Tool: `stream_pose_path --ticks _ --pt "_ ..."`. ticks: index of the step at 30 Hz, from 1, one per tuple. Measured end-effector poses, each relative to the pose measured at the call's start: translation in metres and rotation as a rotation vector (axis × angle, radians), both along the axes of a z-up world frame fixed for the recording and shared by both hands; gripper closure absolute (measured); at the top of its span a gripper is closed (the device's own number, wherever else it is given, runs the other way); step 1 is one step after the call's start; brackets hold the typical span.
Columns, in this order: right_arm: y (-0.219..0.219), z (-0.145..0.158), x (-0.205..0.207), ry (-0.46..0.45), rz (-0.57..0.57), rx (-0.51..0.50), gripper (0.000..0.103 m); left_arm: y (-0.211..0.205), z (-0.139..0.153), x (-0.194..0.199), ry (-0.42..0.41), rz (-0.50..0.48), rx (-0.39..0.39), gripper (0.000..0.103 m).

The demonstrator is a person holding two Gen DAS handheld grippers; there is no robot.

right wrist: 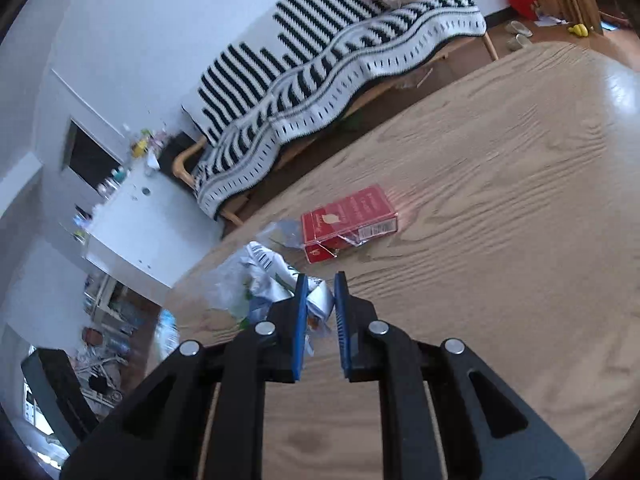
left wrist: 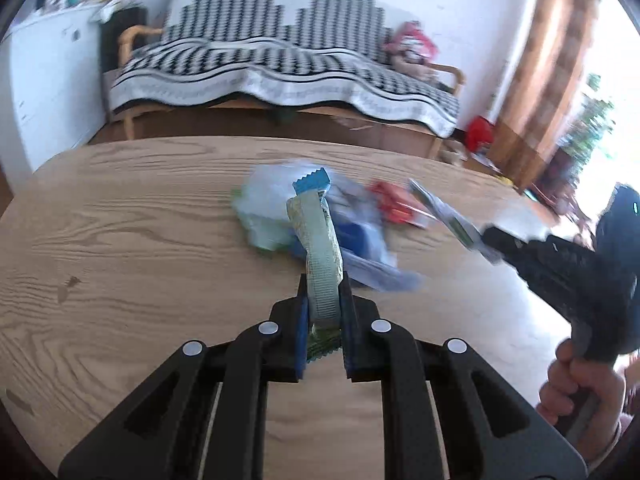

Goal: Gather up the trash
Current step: 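Grasp the white wrapper with the right tool while the left tool grasps the green-capped tube, then carry wrapper and tube over the black bin and release both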

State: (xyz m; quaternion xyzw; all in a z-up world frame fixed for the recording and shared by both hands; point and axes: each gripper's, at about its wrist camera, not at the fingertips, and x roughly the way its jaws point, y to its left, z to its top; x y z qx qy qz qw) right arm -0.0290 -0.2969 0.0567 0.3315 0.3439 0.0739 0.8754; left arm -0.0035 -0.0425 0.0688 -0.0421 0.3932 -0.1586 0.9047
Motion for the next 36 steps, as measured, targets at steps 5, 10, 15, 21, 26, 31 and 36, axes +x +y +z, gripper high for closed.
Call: stream_pose_path --ticks 5,10,15,21,26,31,36 --pt "-0.054 0.042 -0.098 -0.098 -0.054 -0.024 0.089 -0.068 0.024 -0.070 0.004 -0.206 -0.075 0.091" --pt "-0.142 0.048 -0.247 -0.106 -0.269 -0.091 0.089 -0.171 0.019 -0.160 0.081 -0.472 -0.103 0.091" --pt "-0.203 -0.007 -0.376 0.043 -0.473 -0.080 0.089 -0.264 -0.055 -0.245 0.295 -0.706 -0.036 0.091" --pt "-0.231 -0.107 -0.455 0.220 -0.587 0.117 0.089 -0.302 -0.132 -0.280 0.481 -0.754 0.107 0.091" --pt "-0.227 -0.139 -0.449 0.264 -0.551 0.171 0.089 -0.307 -0.132 -0.279 0.468 -0.751 0.137 0.091" --pt "-0.232 -0.146 -0.443 0.274 -0.541 0.188 0.089 -0.309 -0.136 -0.271 0.474 -0.739 0.158 0.091" --pt "-0.235 -0.149 -0.440 0.280 -0.535 0.250 0.074 -0.315 -0.137 -0.272 0.474 -0.761 0.154 0.062"
